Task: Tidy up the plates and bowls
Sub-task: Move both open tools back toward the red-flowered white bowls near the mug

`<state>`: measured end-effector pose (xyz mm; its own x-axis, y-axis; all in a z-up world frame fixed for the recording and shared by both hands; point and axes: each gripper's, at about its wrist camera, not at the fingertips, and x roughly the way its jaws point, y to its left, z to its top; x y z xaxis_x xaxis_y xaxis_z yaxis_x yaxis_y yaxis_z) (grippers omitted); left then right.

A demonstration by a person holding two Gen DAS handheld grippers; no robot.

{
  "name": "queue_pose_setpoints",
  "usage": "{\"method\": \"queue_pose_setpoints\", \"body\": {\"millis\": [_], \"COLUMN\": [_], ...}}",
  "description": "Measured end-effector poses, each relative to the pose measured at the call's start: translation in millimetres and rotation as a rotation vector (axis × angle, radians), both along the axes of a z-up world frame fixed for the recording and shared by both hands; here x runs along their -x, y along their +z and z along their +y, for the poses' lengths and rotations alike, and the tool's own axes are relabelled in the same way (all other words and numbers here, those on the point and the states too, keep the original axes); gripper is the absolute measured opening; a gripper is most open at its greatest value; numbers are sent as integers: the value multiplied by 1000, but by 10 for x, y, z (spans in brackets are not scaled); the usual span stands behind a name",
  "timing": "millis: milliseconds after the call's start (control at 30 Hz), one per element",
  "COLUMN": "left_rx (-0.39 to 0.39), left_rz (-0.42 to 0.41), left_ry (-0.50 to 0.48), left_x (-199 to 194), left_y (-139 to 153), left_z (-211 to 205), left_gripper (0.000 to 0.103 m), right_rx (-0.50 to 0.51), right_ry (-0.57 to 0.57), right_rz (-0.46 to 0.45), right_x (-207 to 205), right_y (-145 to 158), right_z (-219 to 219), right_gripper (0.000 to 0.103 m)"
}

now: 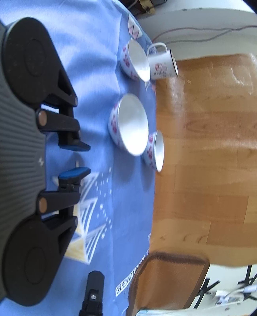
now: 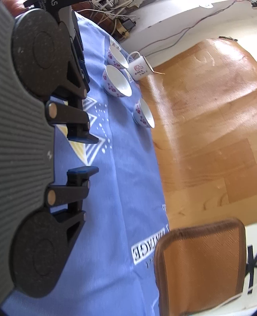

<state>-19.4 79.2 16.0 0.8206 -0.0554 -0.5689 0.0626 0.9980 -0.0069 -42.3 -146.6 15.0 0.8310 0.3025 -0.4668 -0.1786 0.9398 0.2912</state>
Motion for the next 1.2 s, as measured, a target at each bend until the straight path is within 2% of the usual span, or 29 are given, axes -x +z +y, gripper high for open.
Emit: {"method": "queue_pose_setpoints", "body": {"millis": [200, 267, 400, 433, 600, 767, 933, 1000, 1100, 1200], "left_rx": [-3, 34, 31, 36, 63, 98, 150, 173, 212, 223], "left_rz": [2, 14, 10, 11, 11, 12, 36, 65, 52, 36], "left_ry": [70, 73, 60, 58, 54, 54, 37, 27, 72, 147], "left_x": [-86, -108, -97, -101, -112, -114, -132, -179, -304, -508], "left_y": [-38, -45, -47, -49, -51, -50, -27, 33, 194, 333], "left_z": [241, 305, 294, 300, 329, 372, 476, 579, 815, 994], "left_gripper": [20, 20, 23, 23, 23, 23, 24, 25, 25, 26], "right_rx": [4, -2, 10, 12, 35, 45, 81, 93, 1, -48], "right_ry": [50, 65, 89, 85, 105, 112, 137, 169, 215, 258], "right_rz": [16, 27, 56, 26, -11, -10, 25, 69, 139, 197], "right_x": [-145, -200, -280, -253, -204, -204, -259, -357, -616, -959], "right_y": [-44, -82, -252, -286, -277, -291, -269, -179, -3, 142], "right_z": [202, 263, 384, 394, 431, 450, 497, 525, 502, 585], "right_gripper": [28, 28, 28, 28, 29, 30, 31, 33, 33, 33]}}
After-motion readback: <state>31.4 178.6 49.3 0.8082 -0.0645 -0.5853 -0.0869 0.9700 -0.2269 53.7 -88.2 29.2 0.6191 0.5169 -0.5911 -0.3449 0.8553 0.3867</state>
